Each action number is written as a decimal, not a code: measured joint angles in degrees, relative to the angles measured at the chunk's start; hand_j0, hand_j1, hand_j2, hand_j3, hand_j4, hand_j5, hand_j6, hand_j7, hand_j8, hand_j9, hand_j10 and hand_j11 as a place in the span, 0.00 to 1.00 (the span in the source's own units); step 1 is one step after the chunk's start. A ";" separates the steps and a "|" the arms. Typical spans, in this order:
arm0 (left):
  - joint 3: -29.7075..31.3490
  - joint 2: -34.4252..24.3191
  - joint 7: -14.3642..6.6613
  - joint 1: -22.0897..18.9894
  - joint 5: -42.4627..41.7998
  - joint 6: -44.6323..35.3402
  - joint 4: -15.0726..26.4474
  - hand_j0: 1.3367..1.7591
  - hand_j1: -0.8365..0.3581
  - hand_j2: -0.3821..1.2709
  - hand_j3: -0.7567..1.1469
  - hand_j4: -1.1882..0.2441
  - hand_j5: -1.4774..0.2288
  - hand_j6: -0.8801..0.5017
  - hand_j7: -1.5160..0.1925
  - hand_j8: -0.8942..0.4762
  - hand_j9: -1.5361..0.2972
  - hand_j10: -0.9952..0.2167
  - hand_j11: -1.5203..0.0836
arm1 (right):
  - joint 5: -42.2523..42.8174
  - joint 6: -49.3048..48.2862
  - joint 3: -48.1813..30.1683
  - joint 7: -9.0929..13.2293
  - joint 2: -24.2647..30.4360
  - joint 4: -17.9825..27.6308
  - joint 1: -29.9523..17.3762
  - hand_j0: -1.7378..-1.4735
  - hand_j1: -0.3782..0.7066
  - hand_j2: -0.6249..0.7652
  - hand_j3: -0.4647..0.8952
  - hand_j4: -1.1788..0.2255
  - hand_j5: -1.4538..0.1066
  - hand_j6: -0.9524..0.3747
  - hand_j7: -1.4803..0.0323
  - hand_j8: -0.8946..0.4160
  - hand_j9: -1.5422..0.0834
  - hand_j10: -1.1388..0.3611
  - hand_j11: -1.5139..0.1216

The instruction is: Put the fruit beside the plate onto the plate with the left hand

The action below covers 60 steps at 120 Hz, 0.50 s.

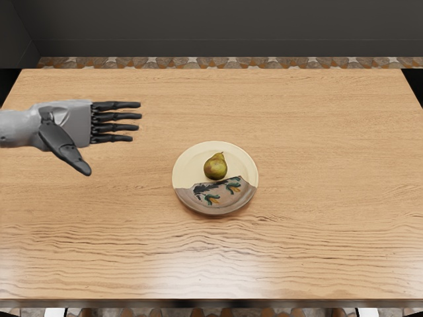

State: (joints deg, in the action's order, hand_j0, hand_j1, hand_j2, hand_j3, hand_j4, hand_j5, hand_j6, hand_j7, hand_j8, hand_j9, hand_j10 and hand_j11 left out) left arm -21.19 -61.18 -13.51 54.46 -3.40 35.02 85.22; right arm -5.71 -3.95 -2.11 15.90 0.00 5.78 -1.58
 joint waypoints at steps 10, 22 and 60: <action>0.16 -0.82 -2.62 -0.75 -0.59 0.01 0.02 0.76 0.97 0.23 0.40 0.82 0.85 0.62 0.87 0.64 0.82 0.80 0.93 | 0.00 0.00 0.05 0.01 0.00 0.01 0.00 0.30 0.03 0.45 0.34 0.84 0.93 0.72 0.98 0.68 0.95 0.76 0.93; 0.29 -1.20 -5.35 -1.24 -1.75 0.01 0.02 0.76 0.97 0.23 0.40 0.82 0.85 0.62 0.87 0.64 0.82 0.80 0.93 | 0.00 -0.01 0.13 0.00 0.00 0.02 0.00 0.30 0.03 0.45 0.34 0.84 0.93 0.72 0.98 0.68 0.95 0.76 0.93; 0.32 -4.80 -20.49 -3.07 -7.21 0.05 -0.29 0.76 0.97 0.23 0.40 0.82 0.85 0.62 0.87 0.64 0.82 0.81 0.93 | 0.00 -0.01 0.34 0.00 0.00 0.09 0.10 0.30 0.03 0.45 0.34 0.84 0.93 0.72 0.98 0.68 0.95 0.76 0.93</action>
State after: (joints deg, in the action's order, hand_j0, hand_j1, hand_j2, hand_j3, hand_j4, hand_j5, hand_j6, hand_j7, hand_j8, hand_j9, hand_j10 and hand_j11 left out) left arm -20.87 -65.98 -34.01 51.39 -10.61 35.06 84.92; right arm -5.71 -3.96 -1.77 15.89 0.00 5.87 -1.49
